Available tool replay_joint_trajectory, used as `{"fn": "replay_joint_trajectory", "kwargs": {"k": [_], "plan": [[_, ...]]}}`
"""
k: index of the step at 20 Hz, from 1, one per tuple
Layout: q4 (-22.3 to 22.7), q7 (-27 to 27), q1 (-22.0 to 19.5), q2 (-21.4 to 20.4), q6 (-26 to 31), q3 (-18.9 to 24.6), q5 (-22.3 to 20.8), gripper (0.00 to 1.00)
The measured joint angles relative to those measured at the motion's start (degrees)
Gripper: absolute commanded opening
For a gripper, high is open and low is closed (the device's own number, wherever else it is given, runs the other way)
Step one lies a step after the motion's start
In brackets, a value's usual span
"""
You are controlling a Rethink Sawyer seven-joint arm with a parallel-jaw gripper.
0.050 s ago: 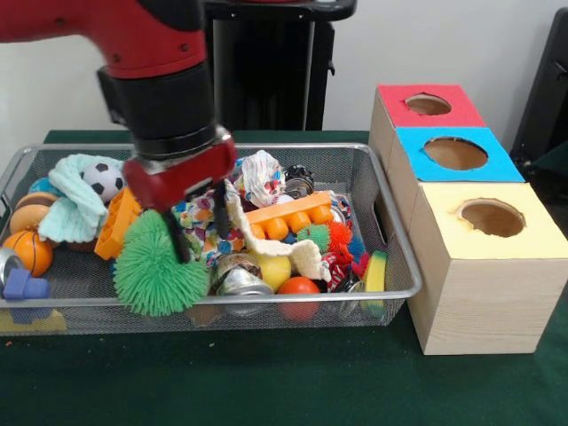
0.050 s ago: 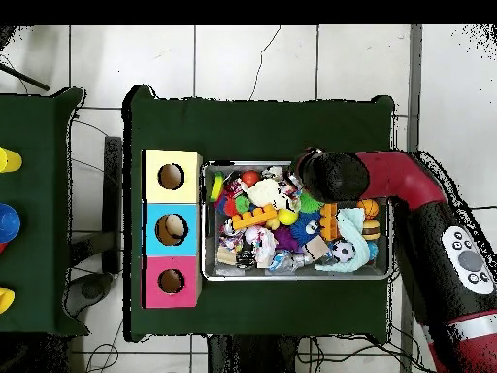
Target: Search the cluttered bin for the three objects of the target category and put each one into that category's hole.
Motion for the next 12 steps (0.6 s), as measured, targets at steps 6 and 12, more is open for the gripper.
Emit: {"fn": "replay_joint_trajectory", "kwargs": {"k": [6, 12], "plan": [[4.3, 2.6, 6.3, -4.3, -4.3, -3.9, 1.1, 1.00], [6.6, 8.6, 14.2, -8.3, -4.5, -8.2, 5.3, 1.00]]}}
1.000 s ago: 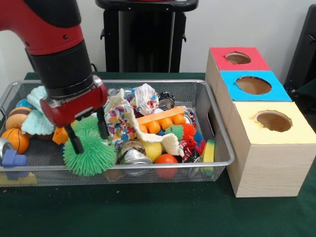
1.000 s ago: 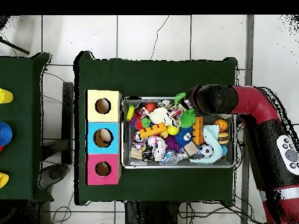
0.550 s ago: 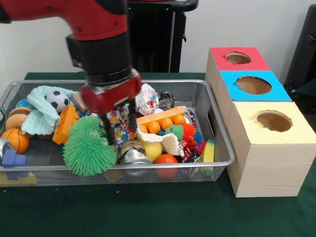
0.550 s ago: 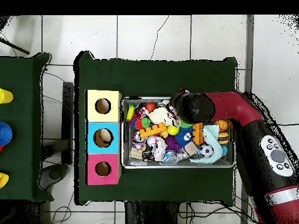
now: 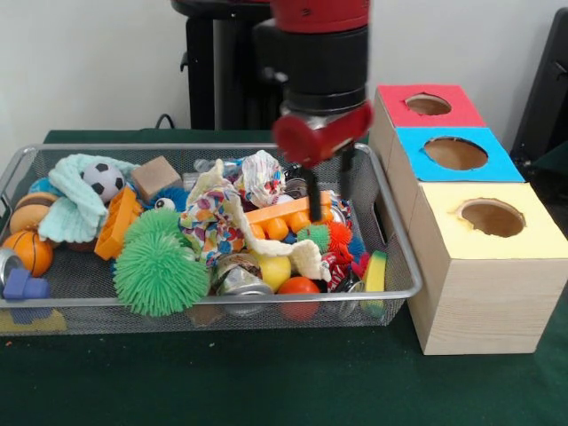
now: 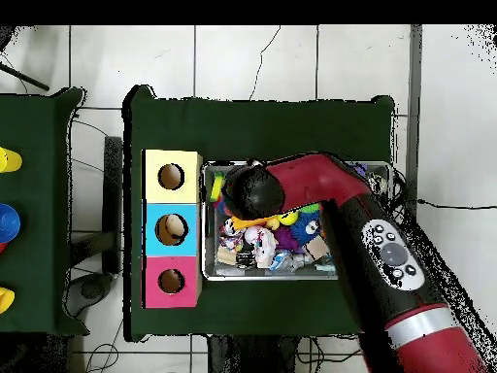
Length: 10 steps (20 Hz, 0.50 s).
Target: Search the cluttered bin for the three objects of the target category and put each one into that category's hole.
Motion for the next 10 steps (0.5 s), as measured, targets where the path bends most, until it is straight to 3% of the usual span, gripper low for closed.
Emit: {"fn": "replay_joint_trajectory", "kwargs": {"k": [6, 10], "plan": [[2.2, 8.1, 6.7, -2.5, -2.2, -4.0, 4.3, 1.00], [3.4, 10.8, 7.8, -2.5, -5.7, -5.4, 5.2, 1.00]]}}
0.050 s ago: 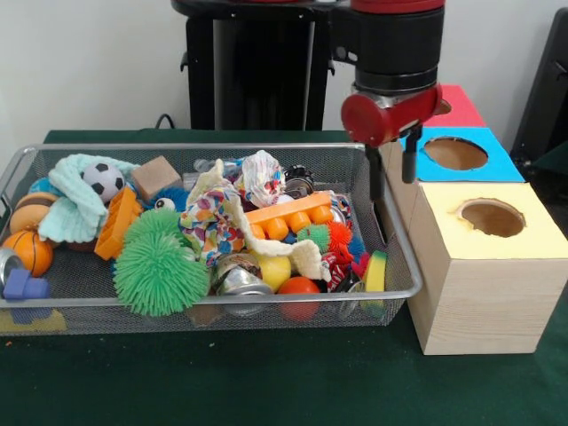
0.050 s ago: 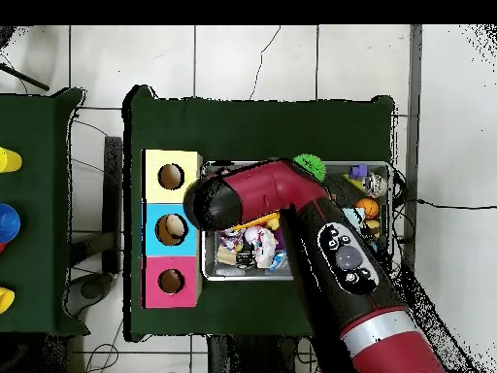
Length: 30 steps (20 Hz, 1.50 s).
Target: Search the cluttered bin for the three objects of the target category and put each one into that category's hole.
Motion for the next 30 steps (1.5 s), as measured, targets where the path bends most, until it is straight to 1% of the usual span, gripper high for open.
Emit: {"fn": "replay_joint_trajectory", "kwargs": {"k": [2, 3, 5, 7, 10, 20, 27, 30], "plan": [[0.8, 1.3, 0.4, 0.1, -2.7, -0.9, 0.2, 1.00], [1.5, 2.2, 0.4, 0.3, -5.3, -1.7, 0.2, 1.00], [2.2, 2.7, 0.4, 0.5, -7.6, -2.4, 0.2, 1.00], [3.5, 3.2, 0.1, 0.9, -11.4, -3.6, 0.2, 1.00], [4.5, 3.2, -0.6, 1.7, -14.1, -4.6, 0.4, 1.00], [5.7, 3.2, -4.2, 4.4, -14.5, -5.3, 1.5, 1.00], [5.7, 3.2, -4.9, 6.2, -14.6, -5.9, 1.5, 1.00], [5.7, 3.2, -5.7, 8.2, -15.8, -6.1, 1.4, 1.00]]}}
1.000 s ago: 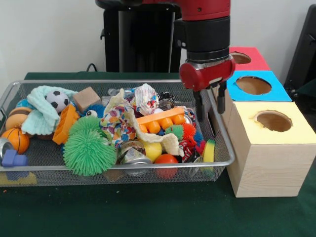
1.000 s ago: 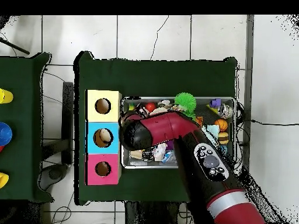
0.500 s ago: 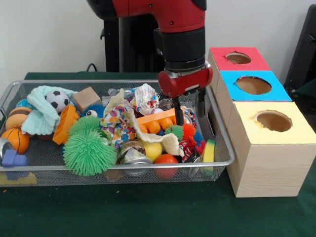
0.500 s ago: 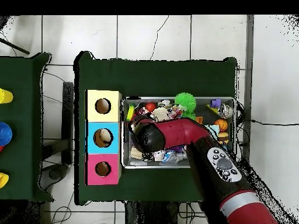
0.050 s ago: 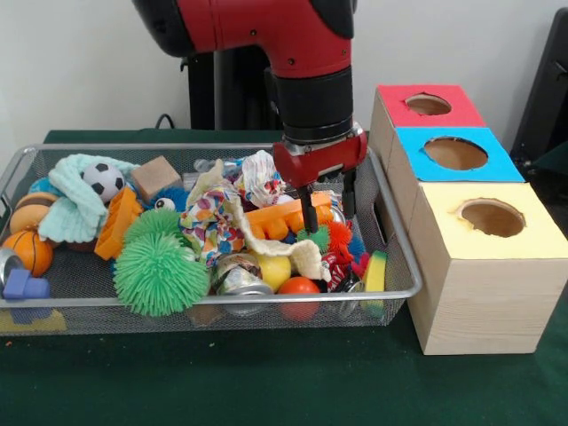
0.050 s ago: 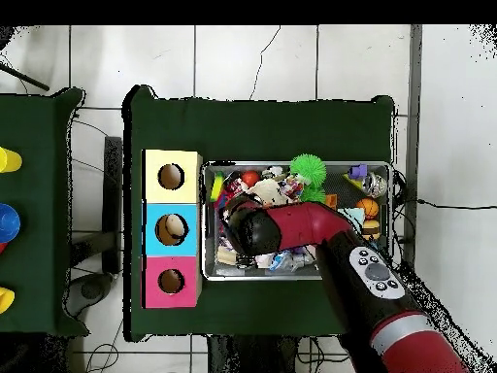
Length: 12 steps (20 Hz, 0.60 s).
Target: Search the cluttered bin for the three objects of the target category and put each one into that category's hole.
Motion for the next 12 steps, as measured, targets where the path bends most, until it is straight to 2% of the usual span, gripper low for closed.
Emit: {"fn": "replay_joint_trajectory", "kwargs": {"k": [6, 12], "plan": [[0.0, 0.0, -1.4, 4.1, -5.2, -0.7, -2.0, 1.00], [-0.8, 0.0, -3.3, 9.4, -13.7, -1.0, -5.2, 1.00]]}}
